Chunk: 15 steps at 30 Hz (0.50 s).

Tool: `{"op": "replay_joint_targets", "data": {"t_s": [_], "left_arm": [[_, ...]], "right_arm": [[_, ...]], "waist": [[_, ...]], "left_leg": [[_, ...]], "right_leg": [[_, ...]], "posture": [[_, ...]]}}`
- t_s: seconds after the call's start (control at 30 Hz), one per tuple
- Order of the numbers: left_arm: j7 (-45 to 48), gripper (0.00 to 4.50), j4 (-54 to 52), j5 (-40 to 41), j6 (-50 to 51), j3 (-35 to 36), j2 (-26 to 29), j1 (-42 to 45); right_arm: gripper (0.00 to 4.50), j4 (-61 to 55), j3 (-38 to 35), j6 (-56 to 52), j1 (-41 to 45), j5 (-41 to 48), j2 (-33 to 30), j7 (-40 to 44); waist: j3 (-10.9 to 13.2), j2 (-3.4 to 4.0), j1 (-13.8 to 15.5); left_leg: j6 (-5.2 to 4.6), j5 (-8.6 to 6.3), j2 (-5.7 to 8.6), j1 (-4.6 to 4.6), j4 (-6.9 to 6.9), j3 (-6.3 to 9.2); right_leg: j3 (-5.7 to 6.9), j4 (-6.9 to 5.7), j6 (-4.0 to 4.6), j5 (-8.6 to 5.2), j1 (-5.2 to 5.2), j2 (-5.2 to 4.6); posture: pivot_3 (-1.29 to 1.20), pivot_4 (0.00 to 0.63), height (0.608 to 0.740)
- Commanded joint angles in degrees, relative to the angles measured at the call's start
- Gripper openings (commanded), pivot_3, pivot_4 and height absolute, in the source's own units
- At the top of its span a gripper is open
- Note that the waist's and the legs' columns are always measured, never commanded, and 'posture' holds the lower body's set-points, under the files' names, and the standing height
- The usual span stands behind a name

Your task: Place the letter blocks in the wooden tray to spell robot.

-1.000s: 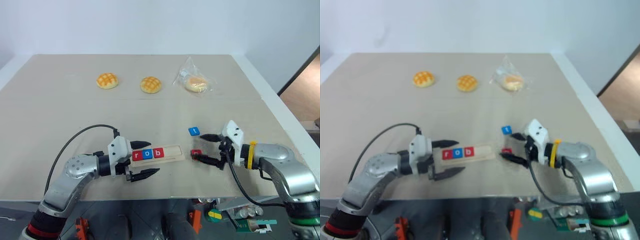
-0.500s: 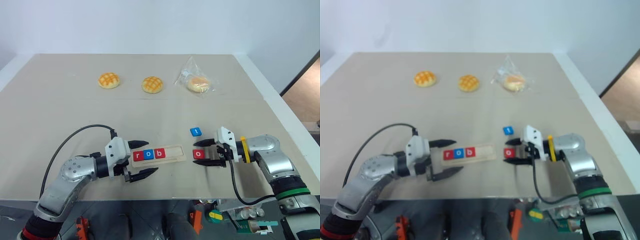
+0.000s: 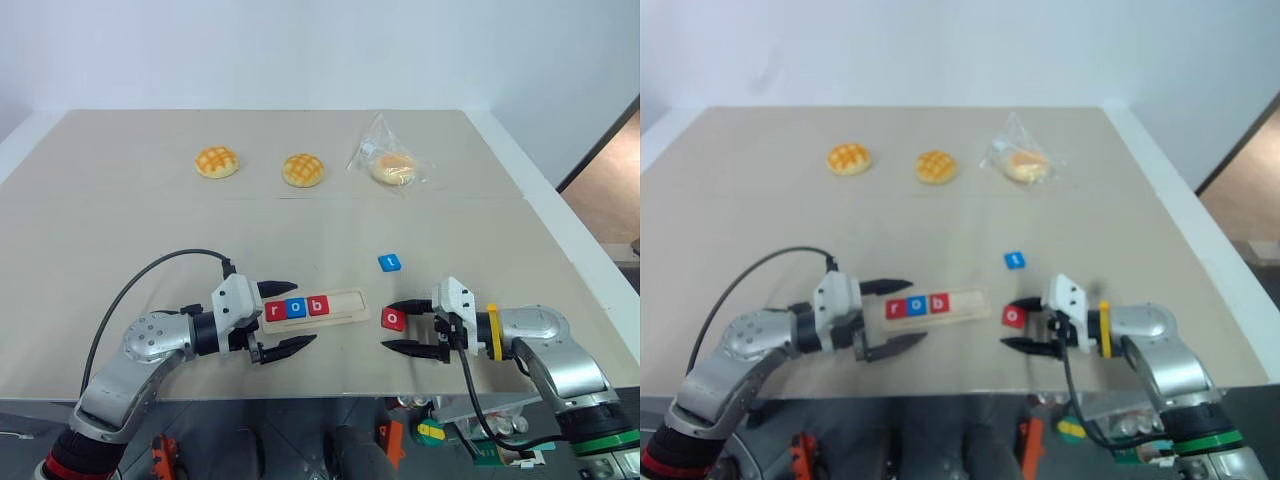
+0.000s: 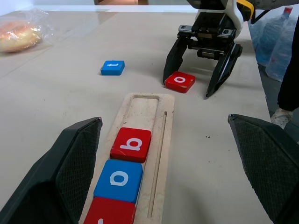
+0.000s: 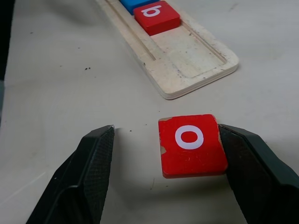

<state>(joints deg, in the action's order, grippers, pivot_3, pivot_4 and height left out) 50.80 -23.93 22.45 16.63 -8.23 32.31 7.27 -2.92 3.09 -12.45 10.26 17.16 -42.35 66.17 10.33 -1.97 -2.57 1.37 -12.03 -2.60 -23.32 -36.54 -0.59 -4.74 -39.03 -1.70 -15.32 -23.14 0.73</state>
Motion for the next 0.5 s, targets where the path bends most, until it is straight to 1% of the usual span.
{"op": "replay_joint_targets", "data": {"t_s": [0.03, 0.13, 0.27, 0.3, 0.37, 0.5], "left_arm": [[0.6, 4.5, -0.3, 0.0, -0.9, 0.1, 0.0, 0.9], [0.7, 4.5, -0.1, -0.1, -0.9, -0.1, -0.1, 1.1], [1.1, 4.5, 0.6, 0.1, -1.0, 0.3, 0.0, 1.5], [1.3, 4.5, 0.7, 0.4, -1.1, 0.5, -0.1, 1.5], [1.7, 4.5, 0.7, 0.9, -1.2, 0.6, -0.1, 1.5], [1.9, 4.5, 0.9, 0.7, -1.3, 0.5, -0.3, 1.8]], "right_arm": [[3.44, -3.6, -1.4, -4.4, -1.6, 0.2, 1.0, -5.1], [3.44, -5.8, -1.7, -7.3, -2.7, 0.3, 2.2, -8.5], [2.39, -9.3, -1.9, -10.4, -5.4, -0.5, 2.6, -12.8], [1.92, -10.1, -2.1, -11.2, -5.9, -0.5, 2.7, -13.7], [1.26, -11.6, -2.4, -12.4, -6.9, -0.2, 2.7, -15.2], [1.23, -13.9, -2.7, -13.6, -8.8, 0.2, 2.4, -16.6]], "waist": [[0.0, -0.01, 0.0], [0.0, -0.01, 0.0], [0.0, -0.02, 0.0], [0.0, -0.03, 0.0], [0.0, -0.04, 0.0], [0.0, -0.06, 0.0]], "left_leg": [[0.0, 0.0, 0.0, 0.0, -0.01, 0.0], [0.02, 0.02, -0.01, 0.01, -0.02, -0.04], [0.08, 0.06, 0.0, 0.01, -0.02, -0.05], [0.08, 0.06, 0.0, 0.01, -0.03, -0.04], [0.08, 0.05, 0.0, 0.0, -0.02, -0.04], [0.09, 0.05, 0.01, -0.02, -0.01, -0.03]], "right_leg": [[0.0, 0.0, 0.0, 0.0, 0.0, 0.0], [-0.05, 0.0, -0.03, 0.05, 0.0, 0.01], [-0.06, 0.0, -0.03, 0.09, 0.0, 0.01], [-0.05, 0.0, -0.04, 0.08, 0.0, 0.0], [-0.05, 0.0, -0.05, 0.06, 0.0, 0.0], [-0.04, 0.01, -0.07, 0.04, 0.0, -0.01]], "posture": [[0.0, 0.15, 0.74], [0.0, 0.15, 0.74], [0.0, 0.15, 0.74], [0.0, 0.15, 0.74], [0.0, 0.15, 0.74], [0.0, 0.15, 0.74]]}}
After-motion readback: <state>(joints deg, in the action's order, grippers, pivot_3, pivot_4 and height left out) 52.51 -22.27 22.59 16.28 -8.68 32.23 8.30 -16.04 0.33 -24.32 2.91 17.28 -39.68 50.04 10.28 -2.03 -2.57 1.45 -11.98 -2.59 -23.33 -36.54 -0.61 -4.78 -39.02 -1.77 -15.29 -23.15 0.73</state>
